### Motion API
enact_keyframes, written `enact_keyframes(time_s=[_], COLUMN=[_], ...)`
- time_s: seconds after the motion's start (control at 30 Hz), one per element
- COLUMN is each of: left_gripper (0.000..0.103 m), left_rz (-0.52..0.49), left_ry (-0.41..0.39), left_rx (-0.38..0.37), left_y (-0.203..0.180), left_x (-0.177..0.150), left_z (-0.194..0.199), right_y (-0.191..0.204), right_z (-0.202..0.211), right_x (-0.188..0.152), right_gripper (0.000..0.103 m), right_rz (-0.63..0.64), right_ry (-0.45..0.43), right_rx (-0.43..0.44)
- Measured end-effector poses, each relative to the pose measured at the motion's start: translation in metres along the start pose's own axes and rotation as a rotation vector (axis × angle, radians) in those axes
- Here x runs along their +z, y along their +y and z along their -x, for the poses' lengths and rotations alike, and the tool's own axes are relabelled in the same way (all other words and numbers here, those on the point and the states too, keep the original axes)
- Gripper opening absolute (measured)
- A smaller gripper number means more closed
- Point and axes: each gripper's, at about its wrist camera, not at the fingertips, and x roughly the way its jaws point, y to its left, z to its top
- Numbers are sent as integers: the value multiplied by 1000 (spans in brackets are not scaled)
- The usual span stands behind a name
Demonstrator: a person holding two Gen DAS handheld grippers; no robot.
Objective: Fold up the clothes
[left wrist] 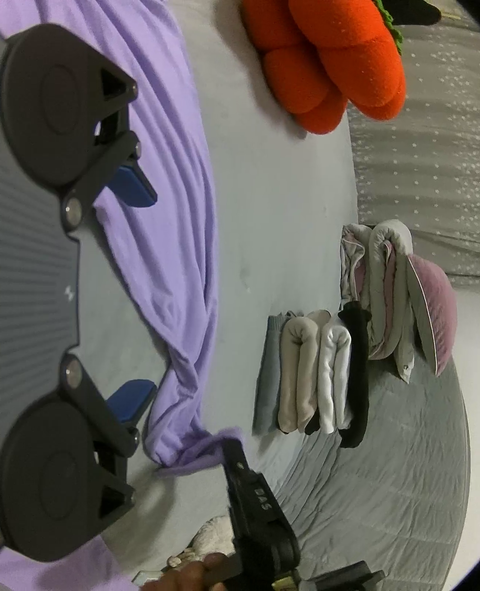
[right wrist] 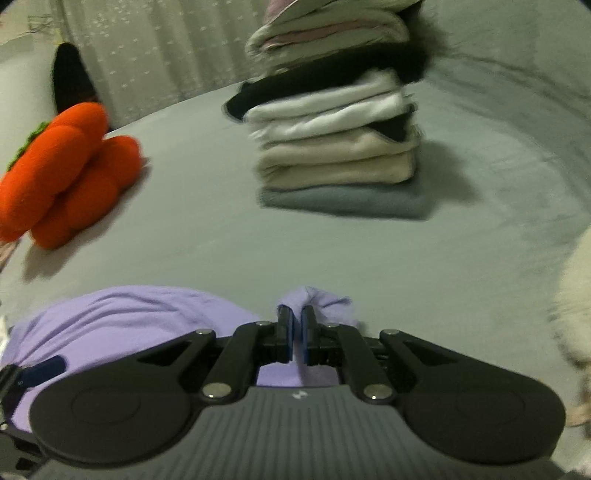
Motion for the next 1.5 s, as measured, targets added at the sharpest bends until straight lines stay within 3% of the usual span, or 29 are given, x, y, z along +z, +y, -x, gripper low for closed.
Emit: enact_keyframes(time_s=[0.17, 0.37, 0.43, 0.5, 0.7, 1.0, 1.1, 1.37, 1.47, 1.5], left_gripper=[100, 100, 100, 100, 100, 99, 98, 88, 88, 87], left_rz=[-4, -25, -31, -38, -44, -73, -85, -120, -132, -129], left_ry=[3, 1, 1, 0, -8, 8, 11, 20, 23, 27], left_rx=[2, 8, 13, 17, 17, -8, -24, -66, -82, -84], left_y=[-1, -4, -5, -6, -10, -36, -47, -76, -87, -87], left_x=[-1, -3, -3, -4, -3, 5, 10, 22, 27, 28], left_z=[-1, 0, -1, -1, 2, -10, -20, -47, -56, -59], right_y=[6, 5, -2, -9, -35, -76, -85, -86, -78, -76], right_z=[-9, 0, 6, 9, 13, 9, 11, 1, -5, -8], right_x=[-10, -10, -8, -7, -1, -2, -1, -4, -5, -5], right_gripper=[14, 19, 44, 48, 48, 48, 48, 46, 41, 33], right_rz=[-43, -61, -78, -103, -169, -283, -316, -419, -401, -387], right_ry=[50, 21, -5, -28, -35, 45, 52, 142, 168, 174], right_rx=[182, 270, 252, 228, 122, 68, 92, 302, 308, 298])
